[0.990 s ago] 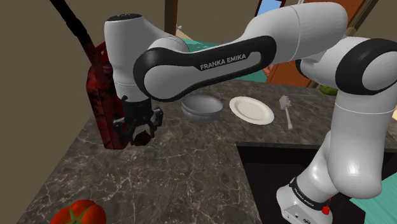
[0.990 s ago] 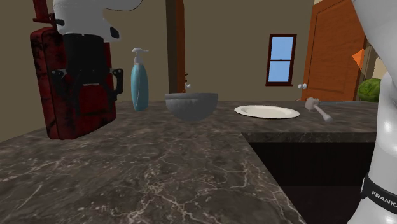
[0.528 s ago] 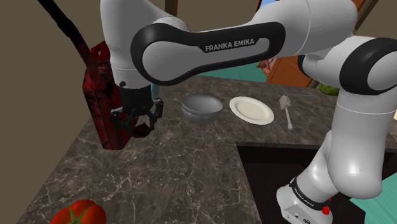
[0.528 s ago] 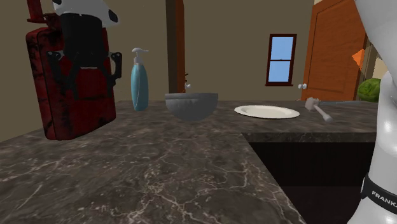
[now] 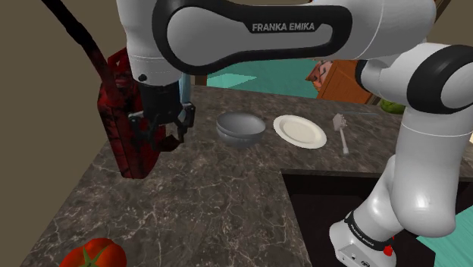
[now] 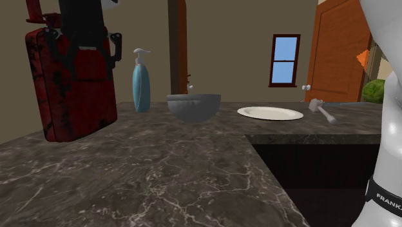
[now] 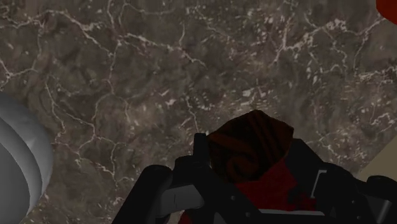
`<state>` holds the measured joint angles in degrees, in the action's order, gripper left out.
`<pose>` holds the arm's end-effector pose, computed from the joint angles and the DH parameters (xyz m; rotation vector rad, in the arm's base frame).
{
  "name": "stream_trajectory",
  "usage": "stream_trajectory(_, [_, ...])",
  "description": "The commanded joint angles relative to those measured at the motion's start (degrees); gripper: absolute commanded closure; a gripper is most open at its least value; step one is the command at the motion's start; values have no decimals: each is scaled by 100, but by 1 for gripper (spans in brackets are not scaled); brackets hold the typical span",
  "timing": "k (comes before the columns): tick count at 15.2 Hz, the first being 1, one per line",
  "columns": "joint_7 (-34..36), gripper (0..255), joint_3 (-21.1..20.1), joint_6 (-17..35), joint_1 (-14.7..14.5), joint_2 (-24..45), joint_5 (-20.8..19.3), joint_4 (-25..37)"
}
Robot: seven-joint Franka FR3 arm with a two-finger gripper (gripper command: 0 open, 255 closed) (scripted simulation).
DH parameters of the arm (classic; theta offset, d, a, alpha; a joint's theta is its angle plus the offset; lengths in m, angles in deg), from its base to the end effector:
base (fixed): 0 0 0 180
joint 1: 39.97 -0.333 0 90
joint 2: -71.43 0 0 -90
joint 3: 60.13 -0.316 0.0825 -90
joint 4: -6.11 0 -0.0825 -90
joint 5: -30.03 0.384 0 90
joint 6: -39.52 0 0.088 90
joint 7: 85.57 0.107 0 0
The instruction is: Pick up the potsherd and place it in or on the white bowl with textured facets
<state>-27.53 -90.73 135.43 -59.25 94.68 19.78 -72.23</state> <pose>0.4844 0.4545 0.5080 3.1110 -0.2360 -0.0730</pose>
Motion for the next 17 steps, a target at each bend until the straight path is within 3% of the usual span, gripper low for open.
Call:
stream_trajectory(1, [-1,255,-3,-163,-29,23,-9,190])
stream_trajectory(4, [-2,255,-5,-345,-62,46,-18,397])
stream_trajectory(10, [-817,255,102,87,796,-1058,504,-1013])
stream_trajectory(17, [-1892,255,466,324,1491,-2046,957,-2115])
